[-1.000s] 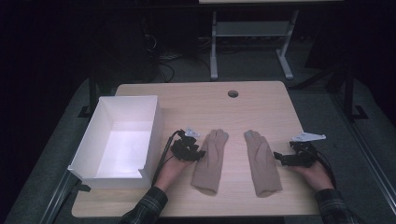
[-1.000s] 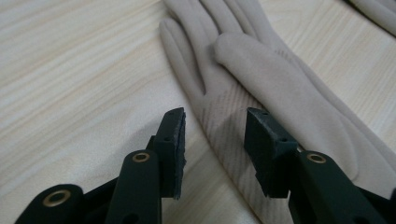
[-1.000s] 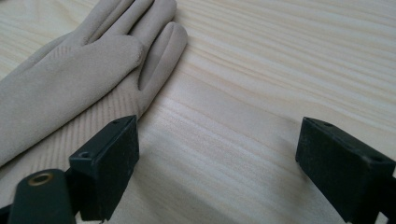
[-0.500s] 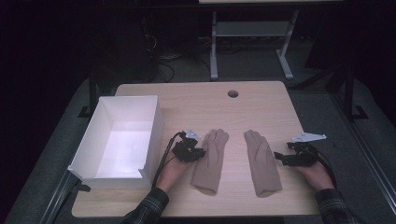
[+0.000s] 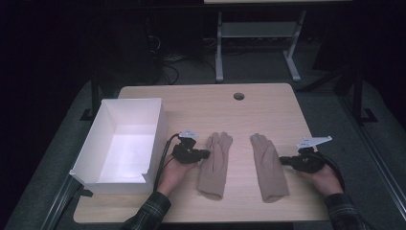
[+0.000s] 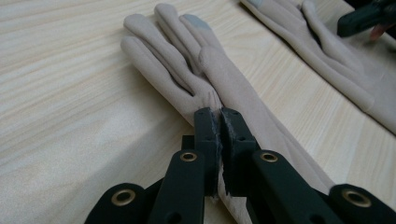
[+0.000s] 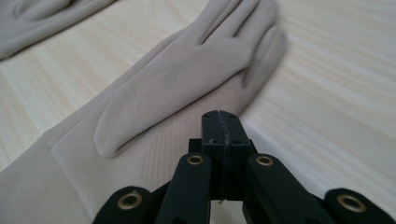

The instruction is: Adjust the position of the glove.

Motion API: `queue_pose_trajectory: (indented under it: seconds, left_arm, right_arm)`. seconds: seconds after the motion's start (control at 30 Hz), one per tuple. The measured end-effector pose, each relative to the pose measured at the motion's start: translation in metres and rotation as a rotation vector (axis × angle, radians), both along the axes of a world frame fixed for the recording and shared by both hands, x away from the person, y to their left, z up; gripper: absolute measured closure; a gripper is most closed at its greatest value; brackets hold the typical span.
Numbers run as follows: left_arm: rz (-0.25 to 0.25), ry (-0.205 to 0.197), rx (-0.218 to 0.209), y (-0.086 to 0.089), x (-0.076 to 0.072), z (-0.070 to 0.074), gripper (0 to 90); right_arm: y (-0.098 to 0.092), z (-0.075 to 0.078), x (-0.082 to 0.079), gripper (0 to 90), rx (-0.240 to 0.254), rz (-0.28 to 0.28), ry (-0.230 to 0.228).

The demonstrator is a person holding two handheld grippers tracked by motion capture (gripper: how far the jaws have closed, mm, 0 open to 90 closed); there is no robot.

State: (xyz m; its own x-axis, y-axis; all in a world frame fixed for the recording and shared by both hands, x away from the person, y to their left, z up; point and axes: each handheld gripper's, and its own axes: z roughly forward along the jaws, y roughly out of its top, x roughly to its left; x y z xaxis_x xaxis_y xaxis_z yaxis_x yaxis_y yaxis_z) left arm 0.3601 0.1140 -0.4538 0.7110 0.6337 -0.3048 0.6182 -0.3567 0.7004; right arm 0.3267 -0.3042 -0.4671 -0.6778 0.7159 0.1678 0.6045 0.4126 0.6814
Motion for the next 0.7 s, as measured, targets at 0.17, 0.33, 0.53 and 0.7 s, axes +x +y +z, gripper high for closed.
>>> queue_pose_trajectory:
  seconds: [0.17, 0.33, 0.53, 0.7]
  left_arm:
    - [0.005, -0.004, -0.029, -0.001, 0.0, 0.002, 85.8]
    - [0.001, -0.022, -0.031, -0.007, 0.002, 0.004, 85.8]
    - [-0.017, -0.018, -0.052, -0.019, 0.008, 0.005, 85.8]
    - [-0.034, -0.019, -0.05, -0.026, 0.005, 0.007, 85.7]
  right_arm:
    - [0.005, -0.001, 0.0, 90.0, 0.009, 0.027, 0.014]
    - [0.015, -0.001, 0.0, 90.0, 0.012, 0.038, 0.016]
    - [0.027, -0.002, 0.002, 90.0, 0.015, 0.068, 0.003]
    - [0.039, -0.002, 0.002, 90.0, 0.013, 0.103, -0.004]
